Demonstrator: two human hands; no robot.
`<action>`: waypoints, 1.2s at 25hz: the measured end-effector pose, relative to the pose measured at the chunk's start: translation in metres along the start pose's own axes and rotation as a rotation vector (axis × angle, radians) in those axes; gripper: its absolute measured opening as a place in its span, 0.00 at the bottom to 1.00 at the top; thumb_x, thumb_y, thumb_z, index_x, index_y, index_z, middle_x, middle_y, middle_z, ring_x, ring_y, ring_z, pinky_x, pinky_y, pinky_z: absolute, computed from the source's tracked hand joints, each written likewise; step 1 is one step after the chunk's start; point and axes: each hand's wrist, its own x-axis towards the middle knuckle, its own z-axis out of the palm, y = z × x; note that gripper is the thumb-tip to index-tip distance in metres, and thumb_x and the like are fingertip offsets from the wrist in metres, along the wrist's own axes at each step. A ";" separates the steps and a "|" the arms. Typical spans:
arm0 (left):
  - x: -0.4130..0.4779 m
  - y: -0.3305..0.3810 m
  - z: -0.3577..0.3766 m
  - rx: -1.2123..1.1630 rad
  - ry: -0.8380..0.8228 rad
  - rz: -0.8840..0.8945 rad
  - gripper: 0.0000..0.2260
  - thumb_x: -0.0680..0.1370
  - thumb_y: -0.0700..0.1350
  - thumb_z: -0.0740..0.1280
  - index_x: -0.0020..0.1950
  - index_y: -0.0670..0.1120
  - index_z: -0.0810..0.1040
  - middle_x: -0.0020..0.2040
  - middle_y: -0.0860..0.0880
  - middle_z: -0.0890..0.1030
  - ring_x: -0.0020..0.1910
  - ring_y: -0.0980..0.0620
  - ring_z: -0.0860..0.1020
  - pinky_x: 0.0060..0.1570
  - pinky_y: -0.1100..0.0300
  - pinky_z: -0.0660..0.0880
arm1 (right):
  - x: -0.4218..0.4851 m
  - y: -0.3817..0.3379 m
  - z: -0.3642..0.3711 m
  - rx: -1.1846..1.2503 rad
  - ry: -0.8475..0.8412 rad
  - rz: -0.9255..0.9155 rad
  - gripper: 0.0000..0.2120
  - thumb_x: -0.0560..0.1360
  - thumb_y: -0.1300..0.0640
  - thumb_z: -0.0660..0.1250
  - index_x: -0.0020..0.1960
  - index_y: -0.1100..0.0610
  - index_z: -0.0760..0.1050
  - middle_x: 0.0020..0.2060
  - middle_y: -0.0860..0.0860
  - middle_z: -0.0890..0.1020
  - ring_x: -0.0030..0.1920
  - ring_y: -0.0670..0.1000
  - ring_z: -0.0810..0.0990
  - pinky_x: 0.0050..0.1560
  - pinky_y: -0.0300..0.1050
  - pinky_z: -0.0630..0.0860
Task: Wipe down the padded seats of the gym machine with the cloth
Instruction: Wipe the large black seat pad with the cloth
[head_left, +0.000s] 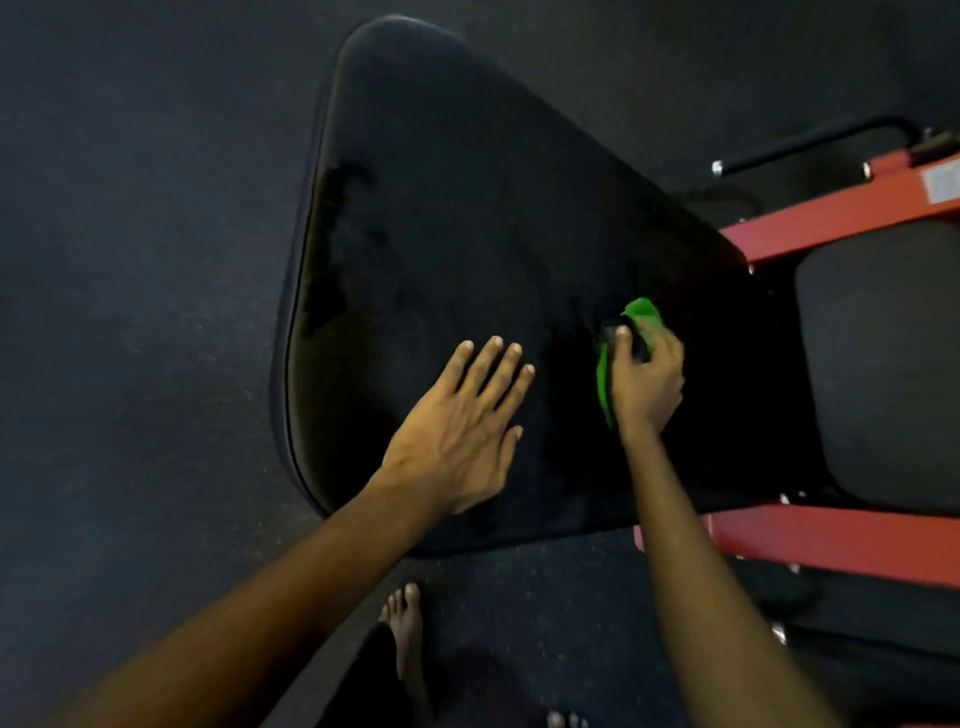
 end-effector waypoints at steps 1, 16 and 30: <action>0.000 0.000 -0.002 -0.015 -0.017 -0.003 0.30 0.85 0.55 0.43 0.83 0.41 0.41 0.83 0.40 0.43 0.82 0.39 0.41 0.79 0.41 0.39 | -0.036 -0.005 -0.007 0.004 -0.012 -0.040 0.15 0.79 0.50 0.69 0.64 0.52 0.81 0.66 0.51 0.78 0.66 0.54 0.78 0.64 0.47 0.73; 0.004 0.000 -0.003 -0.016 -0.074 0.052 0.30 0.85 0.53 0.39 0.78 0.37 0.29 0.78 0.34 0.29 0.78 0.35 0.29 0.76 0.38 0.31 | -0.046 -0.011 -0.005 -0.096 -0.101 -0.197 0.21 0.80 0.43 0.66 0.67 0.52 0.78 0.69 0.52 0.76 0.73 0.51 0.72 0.74 0.47 0.67; 0.173 0.000 -0.027 -0.145 0.069 0.067 0.25 0.75 0.49 0.54 0.67 0.40 0.76 0.68 0.38 0.76 0.67 0.37 0.73 0.68 0.44 0.61 | 0.125 0.038 0.005 0.196 -0.117 0.194 0.27 0.81 0.54 0.64 0.79 0.55 0.63 0.75 0.53 0.68 0.73 0.49 0.68 0.74 0.36 0.62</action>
